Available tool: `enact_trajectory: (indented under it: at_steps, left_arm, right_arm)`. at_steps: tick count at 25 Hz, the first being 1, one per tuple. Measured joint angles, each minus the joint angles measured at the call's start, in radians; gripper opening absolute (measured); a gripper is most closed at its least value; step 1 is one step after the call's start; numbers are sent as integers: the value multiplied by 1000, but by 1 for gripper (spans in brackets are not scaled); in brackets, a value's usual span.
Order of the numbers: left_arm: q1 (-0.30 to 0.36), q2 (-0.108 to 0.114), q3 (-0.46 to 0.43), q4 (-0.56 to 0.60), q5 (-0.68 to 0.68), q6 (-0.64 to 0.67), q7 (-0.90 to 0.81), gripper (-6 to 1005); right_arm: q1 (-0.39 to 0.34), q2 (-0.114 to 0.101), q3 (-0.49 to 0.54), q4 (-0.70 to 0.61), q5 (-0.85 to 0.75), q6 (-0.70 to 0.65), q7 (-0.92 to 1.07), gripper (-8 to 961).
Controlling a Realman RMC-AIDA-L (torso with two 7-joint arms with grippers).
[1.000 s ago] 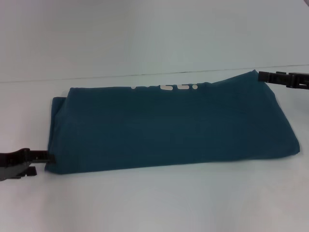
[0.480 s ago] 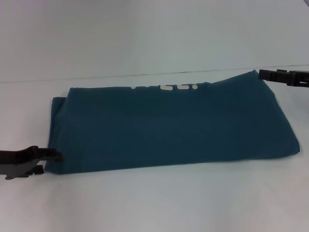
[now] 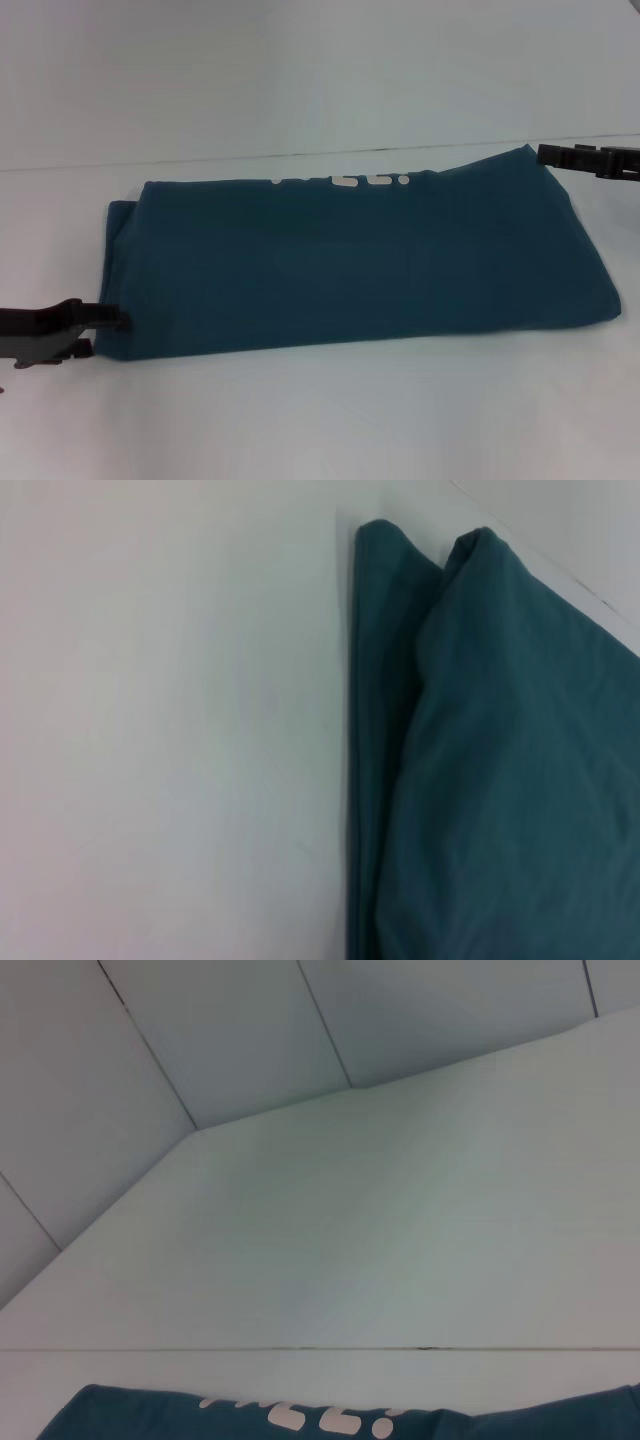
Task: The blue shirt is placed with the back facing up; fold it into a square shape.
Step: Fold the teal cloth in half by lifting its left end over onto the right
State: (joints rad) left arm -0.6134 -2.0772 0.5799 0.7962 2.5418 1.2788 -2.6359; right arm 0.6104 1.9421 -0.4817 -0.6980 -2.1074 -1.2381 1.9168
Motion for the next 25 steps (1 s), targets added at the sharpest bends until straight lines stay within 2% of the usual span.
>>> enact_trajectory:
  at_steps: [8,20,25]
  left_arm:
    - [-12,-2,20,-10,-5,-14,0,723]
    - [-54,-16,27,2,-51,25,20,724]
    - [-34,-17,33,41,-54,31,20,724]
  right_arm:
    - [2,3,0,0,1,-3,2,816]
    - [1,3,2,-1,3,1,4,816]
    - [0,5,2,-2,3,2,1,815]
